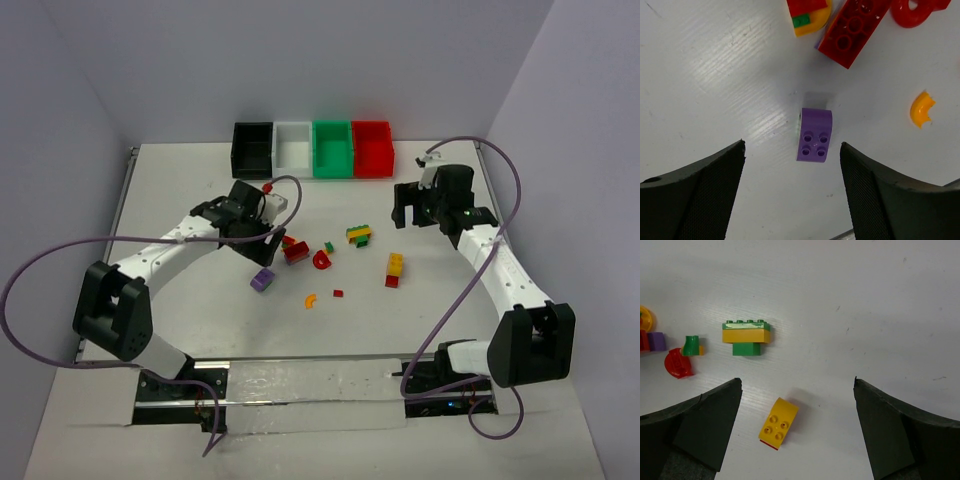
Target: Sort the legos into containers by color
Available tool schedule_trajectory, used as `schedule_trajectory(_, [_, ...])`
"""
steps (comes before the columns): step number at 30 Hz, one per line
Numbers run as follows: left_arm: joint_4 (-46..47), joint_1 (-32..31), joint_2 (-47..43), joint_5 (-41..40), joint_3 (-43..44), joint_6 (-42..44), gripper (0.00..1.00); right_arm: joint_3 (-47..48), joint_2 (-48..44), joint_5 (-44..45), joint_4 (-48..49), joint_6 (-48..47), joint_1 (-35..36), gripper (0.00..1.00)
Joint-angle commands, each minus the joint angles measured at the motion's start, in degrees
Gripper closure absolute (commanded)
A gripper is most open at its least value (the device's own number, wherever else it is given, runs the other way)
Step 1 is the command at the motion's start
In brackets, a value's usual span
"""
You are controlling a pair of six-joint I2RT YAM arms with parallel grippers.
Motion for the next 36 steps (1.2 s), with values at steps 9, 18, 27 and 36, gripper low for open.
schedule_trajectory(9, [-2.3,-3.0,3.3,-0.5,-1.9,-1.4,0.21,3.4,1.1,-0.4,-0.7,-0.3,0.1,0.00])
schedule_trajectory(18, [-2.8,-3.4,6.2,1.8,-1.7,-1.4,0.30,3.4,1.2,-0.6,-0.8,-0.3,0.1,0.00])
schedule_trajectory(27, [-3.0,-3.7,8.3,2.8,-1.6,-1.4,0.39,3.5,1.5,-0.5,-0.9,-0.4,0.1,0.00])
schedule_trajectory(36, [-3.1,-3.7,8.7,3.4,-1.1,-1.4,0.60,4.0,1.6,-0.7,-1.2,-0.4,0.1,0.00])
